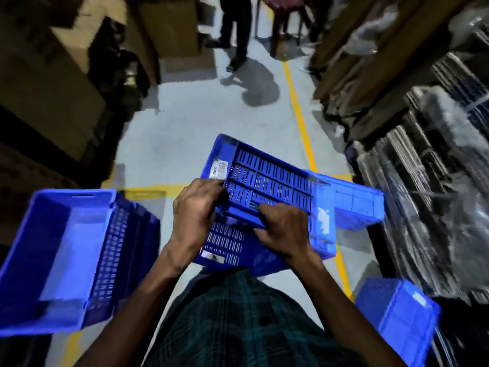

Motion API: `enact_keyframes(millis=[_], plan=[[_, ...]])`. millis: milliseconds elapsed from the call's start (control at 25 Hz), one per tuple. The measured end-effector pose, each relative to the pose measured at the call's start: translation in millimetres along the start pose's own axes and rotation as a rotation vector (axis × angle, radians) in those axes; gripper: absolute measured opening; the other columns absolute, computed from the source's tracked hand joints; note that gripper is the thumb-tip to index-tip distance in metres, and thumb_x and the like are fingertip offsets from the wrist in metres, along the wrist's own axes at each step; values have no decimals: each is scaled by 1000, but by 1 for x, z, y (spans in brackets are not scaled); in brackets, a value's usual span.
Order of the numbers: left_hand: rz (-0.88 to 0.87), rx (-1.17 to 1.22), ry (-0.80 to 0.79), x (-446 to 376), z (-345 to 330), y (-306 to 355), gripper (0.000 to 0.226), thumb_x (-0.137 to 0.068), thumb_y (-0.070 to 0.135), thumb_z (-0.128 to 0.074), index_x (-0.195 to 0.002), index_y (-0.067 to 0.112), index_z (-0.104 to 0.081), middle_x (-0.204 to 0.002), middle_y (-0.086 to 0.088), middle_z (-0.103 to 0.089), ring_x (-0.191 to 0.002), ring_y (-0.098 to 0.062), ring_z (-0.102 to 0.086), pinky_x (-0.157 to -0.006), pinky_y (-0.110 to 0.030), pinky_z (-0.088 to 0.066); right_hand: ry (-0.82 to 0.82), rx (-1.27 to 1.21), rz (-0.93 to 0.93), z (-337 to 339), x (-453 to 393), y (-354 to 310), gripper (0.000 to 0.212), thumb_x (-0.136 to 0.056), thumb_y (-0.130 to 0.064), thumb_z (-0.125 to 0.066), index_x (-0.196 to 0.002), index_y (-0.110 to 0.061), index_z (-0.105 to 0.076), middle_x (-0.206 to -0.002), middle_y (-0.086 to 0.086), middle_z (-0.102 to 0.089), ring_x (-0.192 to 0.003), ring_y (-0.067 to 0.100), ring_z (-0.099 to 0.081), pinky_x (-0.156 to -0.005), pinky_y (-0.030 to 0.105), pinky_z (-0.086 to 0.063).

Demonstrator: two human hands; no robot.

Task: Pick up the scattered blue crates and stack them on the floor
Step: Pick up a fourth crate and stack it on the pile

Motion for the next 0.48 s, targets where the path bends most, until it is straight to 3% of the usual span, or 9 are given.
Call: enact_keyframes(millis=[120,200,320,400,480], plan=[[86,-74,54,0,33,-26,41,-59,-2,-54,-93,12,-70,-104,-1,-73,-94,-26,-67,-71,-32,-52,65,-18,90,0,-43,-23,39,-66,-53,-50,-73,-18,-67,-50,5,-60,-46,26,-62,-42,24,-37],[153,-61,147,1,48,-45,50,-63,0,-48,-108,9,-67,-111,-6,-70,-104,-25,-63,-85,-35,-53,68,-20,109,-1,-70,-35,33,-61,-48,-56,-72,-18,-66,-49,6,-60,-45,26,-62,-42,23,-38],[413,43,414,17,67,-83,68,-72,-8,-59,-136,8,-48,-131,-9,-59,-117,-23,-56,-100,-26,-44,69,-50,146,2,-103,-63,28,-53,-37,-66,-74,-19,-65,-48,6,-59,-47,26,-63,-44,25,-39],[604,96,610,35,76,-104,73,-77,-5,-68,-143,10,-40,-136,-9,-55,-120,-24,-56,-98,-30,-45,100,-103,148,8,-118,-79,28,-53,-39,-67,-73,-20,-67,-48,6,-59,-47,28,-63,-43,26,-41],[690,96,702,48,78,-122,76,-80,0,-72,-146,6,-35,-142,-11,-49,-127,-26,-51,-105,-36,-43,167,-167,124,14,-134,-86,29,-56,-43,-63,-73,-20,-68,-50,8,-62,-51,31,-65,-44,28,-43]])
Point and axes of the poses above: each hand's wrist, its own x-axis away from the middle knuckle, its own z-axis out of the back of the hand, y = z × x, the point moved 5 cm from there along -x, towards the middle knuckle
